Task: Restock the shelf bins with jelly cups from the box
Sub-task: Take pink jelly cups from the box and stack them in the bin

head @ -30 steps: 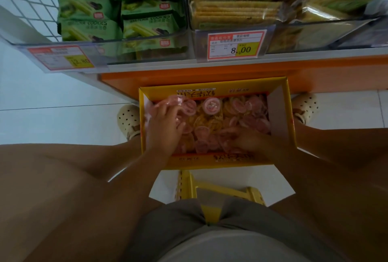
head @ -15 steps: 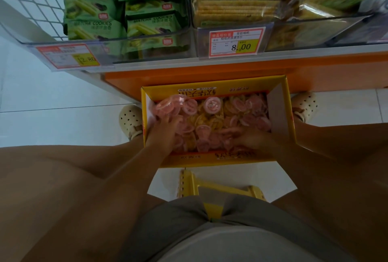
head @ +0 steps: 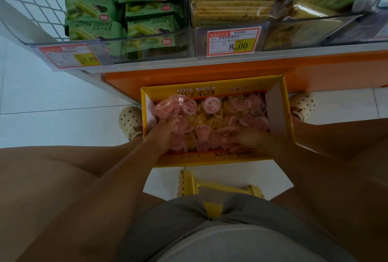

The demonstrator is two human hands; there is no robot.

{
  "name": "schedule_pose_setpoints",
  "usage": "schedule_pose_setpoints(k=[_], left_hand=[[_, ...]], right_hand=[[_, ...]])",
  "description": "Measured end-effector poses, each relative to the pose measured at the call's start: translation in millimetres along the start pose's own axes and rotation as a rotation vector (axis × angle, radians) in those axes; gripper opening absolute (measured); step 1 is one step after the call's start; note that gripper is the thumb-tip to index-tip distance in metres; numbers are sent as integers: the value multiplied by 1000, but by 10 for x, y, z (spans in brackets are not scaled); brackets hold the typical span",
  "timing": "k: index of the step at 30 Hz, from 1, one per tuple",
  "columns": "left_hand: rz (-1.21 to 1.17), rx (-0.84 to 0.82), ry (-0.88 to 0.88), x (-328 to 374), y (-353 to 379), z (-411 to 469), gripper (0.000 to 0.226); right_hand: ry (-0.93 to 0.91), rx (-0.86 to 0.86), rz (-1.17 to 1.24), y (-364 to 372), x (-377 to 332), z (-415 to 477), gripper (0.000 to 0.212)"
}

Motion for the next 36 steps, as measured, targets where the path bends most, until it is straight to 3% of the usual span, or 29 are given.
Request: schedule_pose_setpoints(k=[4, 11, 15, 18, 22, 26, 33, 36], left_hand=[[-61, -11, -85, 5, -13, -18, 61], [-133, 51, 17, 38, -111, -103, 41], [-153, 19, -23, 26, -91, -50, 42], [-304, 51, -36, 2, -45, -41, 39], [-626, 51, -65, 118, -36, -10, 29], [-648, -26, 9, 312, -31, -36, 31], [-748, -169, -24, 503, -2, -177, 35], [-958, -214, -130, 603, -60, -283, 30]], right_hand=[[-7, 33, -65, 1, -48, -48, 42], [-23, 52, -102, 11, -116, -85, 40], [-35, 51, -69, 40, -137, -113, 40], [-35, 44, -39, 31, -131, -133, 39], [-44, 28, 209, 18, -187, -147, 35], [37, -42, 498, 78, -279, -191, 40], [-102, 139, 212, 136, -465, -391, 44], [-145, 192, 198, 131, -568, -554, 29]])
Point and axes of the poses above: each hand's wrist, its own z-axis towards the middle knuckle, its own y-axis out of the palm, x = y × z, the point moved 5 cm from there along z, towards the middle knuckle, and after that the axes turned 2 degrees about z, right-handed, at the moved point
